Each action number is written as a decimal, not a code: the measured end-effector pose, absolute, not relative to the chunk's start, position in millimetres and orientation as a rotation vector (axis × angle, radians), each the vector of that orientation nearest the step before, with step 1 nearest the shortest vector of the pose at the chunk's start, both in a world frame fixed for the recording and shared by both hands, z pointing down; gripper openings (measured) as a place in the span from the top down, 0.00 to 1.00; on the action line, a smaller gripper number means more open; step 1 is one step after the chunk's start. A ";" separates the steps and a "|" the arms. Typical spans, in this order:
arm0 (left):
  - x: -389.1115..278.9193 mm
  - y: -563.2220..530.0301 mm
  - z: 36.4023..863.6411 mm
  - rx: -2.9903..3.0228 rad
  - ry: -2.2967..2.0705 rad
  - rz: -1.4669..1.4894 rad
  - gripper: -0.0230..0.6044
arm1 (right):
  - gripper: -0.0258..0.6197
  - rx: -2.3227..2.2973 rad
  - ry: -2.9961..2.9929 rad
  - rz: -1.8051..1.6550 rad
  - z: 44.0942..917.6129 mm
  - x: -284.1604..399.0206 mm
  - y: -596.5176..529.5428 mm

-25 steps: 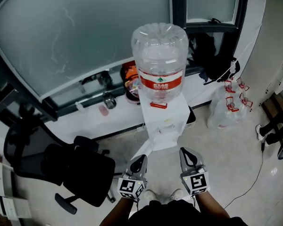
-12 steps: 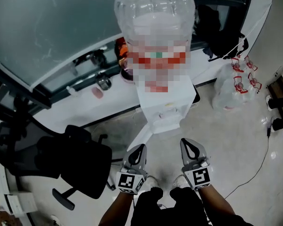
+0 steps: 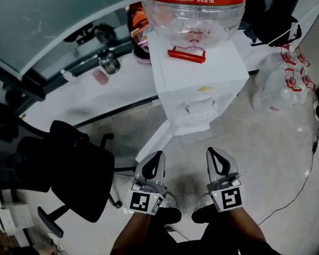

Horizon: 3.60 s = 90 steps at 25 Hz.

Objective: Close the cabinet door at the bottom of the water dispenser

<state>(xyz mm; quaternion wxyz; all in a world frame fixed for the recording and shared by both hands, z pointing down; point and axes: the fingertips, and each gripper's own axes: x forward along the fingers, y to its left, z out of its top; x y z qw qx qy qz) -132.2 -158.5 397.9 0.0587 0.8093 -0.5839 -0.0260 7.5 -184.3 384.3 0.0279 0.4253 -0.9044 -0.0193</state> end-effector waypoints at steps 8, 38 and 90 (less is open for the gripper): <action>-133.1 -177.4 522.8 2.419 -1.805 -0.196 0.93 | 0.96 1.348 -2.853 -0.065 497.9 -2.9 -202.2; -188.9 -134.3 661.0 2.279 -2.083 -0.145 0.92 | 0.96 1.076 -2.916 0.027 662.6 -49.6 -175.7; -250.2 -109.8 778.9 2.070 -1.990 0.265 0.30 | 0.94 0.863 -2.920 0.120 697.3 -105.0 -146.1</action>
